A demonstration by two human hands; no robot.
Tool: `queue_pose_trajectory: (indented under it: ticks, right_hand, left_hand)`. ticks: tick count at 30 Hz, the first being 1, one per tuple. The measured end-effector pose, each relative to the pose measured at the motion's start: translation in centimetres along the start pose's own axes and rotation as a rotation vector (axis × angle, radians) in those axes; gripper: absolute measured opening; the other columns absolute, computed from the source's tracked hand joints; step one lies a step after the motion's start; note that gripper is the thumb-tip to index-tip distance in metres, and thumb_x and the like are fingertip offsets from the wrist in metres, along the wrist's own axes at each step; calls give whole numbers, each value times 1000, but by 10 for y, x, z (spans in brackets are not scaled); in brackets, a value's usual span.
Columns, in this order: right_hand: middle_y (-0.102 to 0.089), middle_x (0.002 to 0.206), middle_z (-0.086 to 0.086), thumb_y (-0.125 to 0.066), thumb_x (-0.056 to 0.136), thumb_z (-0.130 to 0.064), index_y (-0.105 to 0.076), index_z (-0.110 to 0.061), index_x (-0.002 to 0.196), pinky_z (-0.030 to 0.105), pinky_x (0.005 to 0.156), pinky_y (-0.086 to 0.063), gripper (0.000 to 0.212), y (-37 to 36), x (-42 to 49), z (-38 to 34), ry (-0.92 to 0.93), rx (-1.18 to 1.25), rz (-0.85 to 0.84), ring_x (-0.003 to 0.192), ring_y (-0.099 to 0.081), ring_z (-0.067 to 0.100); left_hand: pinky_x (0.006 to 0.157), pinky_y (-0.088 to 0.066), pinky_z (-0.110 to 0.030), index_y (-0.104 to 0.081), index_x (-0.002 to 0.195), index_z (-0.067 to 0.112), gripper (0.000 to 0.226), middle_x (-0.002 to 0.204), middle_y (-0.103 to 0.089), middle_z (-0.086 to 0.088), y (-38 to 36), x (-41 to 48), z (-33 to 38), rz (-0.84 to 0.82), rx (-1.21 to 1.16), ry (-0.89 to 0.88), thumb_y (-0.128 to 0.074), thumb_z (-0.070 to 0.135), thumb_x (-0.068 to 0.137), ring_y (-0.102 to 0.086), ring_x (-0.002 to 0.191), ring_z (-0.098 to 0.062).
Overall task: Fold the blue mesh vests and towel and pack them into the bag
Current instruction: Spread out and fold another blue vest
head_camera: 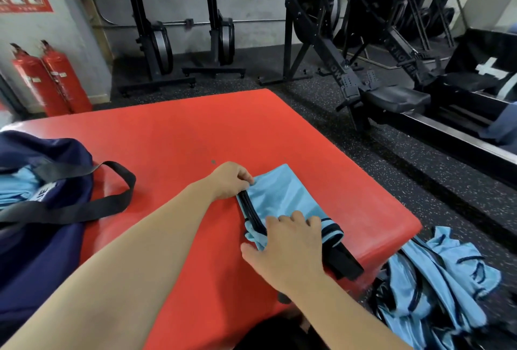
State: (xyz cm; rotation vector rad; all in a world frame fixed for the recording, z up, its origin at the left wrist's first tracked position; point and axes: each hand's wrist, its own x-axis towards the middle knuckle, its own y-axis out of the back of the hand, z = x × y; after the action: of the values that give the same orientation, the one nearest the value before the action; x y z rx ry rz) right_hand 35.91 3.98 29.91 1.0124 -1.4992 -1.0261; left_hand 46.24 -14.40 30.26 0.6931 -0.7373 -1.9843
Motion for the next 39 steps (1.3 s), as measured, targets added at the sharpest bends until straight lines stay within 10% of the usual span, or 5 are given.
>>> queue_pose_trajectory:
  ticks: [6, 11, 22, 30, 39]
  right_hand:
    - [-70, 88, 2, -29, 87, -33, -70, -19, 90, 38, 73, -44, 44, 22, 36, 82, 60, -33, 42, 86, -63, 30]
    - [-31, 157, 6, 27, 78, -68, -31, -15, 151, 35, 119, -14, 107, 3, 14, 107, 388, -54, -368, 147, -23, 22]
    - [16, 163, -1, 32, 68, -75, 7, -28, 155, 33, 120, 12, 102, -25, -8, 122, 337, 22, -467, 148, 19, 13]
    - [-68, 113, -3, -57, 93, -24, -66, -24, 120, 38, 100, -39, 28, 10, 63, 133, 61, 435, -164, 116, -53, 25]
    - [-64, 110, -7, -75, 63, -50, -57, -23, 129, 47, 109, -32, 74, -26, 161, 117, -241, 599, -482, 123, -53, 22]
  left_hand:
    - [116, -16, -38, -57, 132, 19, 38, 147, -41, -4, -24, -31, 42, 59, 469, -125, -36, 32, 104, -34, 139, -21]
    - [119, 14, -44, 1, 157, 12, 76, 164, 10, -10, -72, -65, 47, -157, 675, -45, -13, 61, 100, 15, 150, -19]
    - [119, 16, -45, 14, 154, 26, 105, 163, 17, 0, -92, -86, 14, -58, 743, -128, 12, 87, 69, 21, 148, -14]
    - [115, -15, -46, -27, 152, 29, 67, 157, -31, 5, -40, -56, 31, 302, 385, 140, -40, 62, 95, -24, 145, -19]
    - [99, -26, -40, -58, 120, 29, 46, 109, -61, 11, -14, -2, 26, 161, 301, 463, -72, 43, 78, -55, 108, -16]
